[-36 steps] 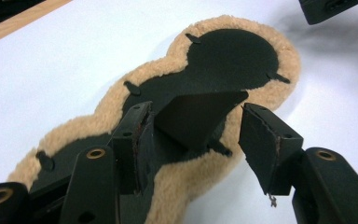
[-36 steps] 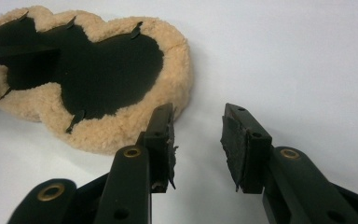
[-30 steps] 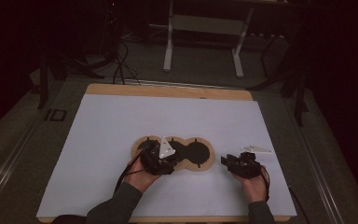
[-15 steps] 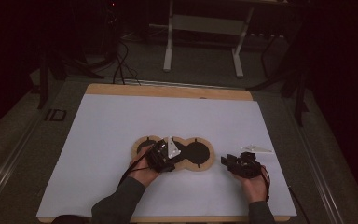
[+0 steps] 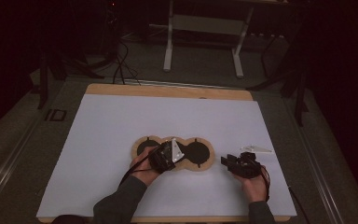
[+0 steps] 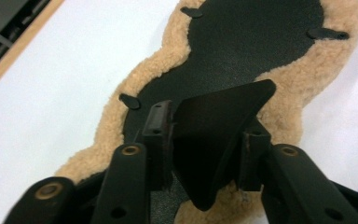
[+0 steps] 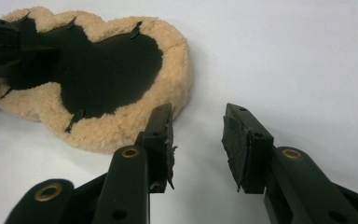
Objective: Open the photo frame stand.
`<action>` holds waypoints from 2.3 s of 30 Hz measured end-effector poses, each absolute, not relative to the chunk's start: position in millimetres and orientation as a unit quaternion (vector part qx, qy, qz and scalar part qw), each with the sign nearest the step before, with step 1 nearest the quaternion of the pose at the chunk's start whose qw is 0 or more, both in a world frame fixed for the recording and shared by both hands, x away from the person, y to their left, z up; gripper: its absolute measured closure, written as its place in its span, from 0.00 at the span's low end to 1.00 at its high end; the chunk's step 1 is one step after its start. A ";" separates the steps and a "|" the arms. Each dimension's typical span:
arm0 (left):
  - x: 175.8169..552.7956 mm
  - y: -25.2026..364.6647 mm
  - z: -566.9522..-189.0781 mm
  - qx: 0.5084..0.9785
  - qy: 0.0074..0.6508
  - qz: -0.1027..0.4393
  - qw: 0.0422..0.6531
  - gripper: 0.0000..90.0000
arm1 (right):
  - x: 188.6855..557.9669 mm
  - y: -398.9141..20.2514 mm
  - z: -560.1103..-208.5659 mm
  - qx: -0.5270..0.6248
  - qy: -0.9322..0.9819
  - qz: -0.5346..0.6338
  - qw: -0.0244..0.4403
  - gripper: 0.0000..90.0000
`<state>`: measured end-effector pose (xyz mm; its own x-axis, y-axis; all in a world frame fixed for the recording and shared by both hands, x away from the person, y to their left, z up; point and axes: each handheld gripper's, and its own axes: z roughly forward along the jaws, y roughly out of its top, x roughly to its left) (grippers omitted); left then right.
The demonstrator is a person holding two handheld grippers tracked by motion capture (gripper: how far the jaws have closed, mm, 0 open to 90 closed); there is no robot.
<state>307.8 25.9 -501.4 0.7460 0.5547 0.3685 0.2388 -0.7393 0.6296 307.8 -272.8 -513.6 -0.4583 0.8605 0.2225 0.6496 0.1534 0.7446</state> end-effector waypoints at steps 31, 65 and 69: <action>316.7 42.6 -487.9 0.869 0.244 0.265 0.339 0.84 | 303.9 -265.0 -505.5 0.492 0.749 0.429 0.114 0.62; 317.6 66.3 -480.2 0.836 0.281 0.244 0.403 0.84 | 329.4 -224.4 -474.8 0.481 0.751 0.451 0.022 0.26; 317.6 70.8 -478.8 0.831 0.284 0.241 0.412 0.84 | 336.1 -220.2 -470.4 0.481 0.747 0.459 0.008 0.26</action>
<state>317.6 70.8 -478.8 0.7223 0.6710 0.1671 0.2729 -0.4987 0.8227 336.1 -220.2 -470.4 -0.5364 0.7258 0.4308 0.7118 0.1148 0.6929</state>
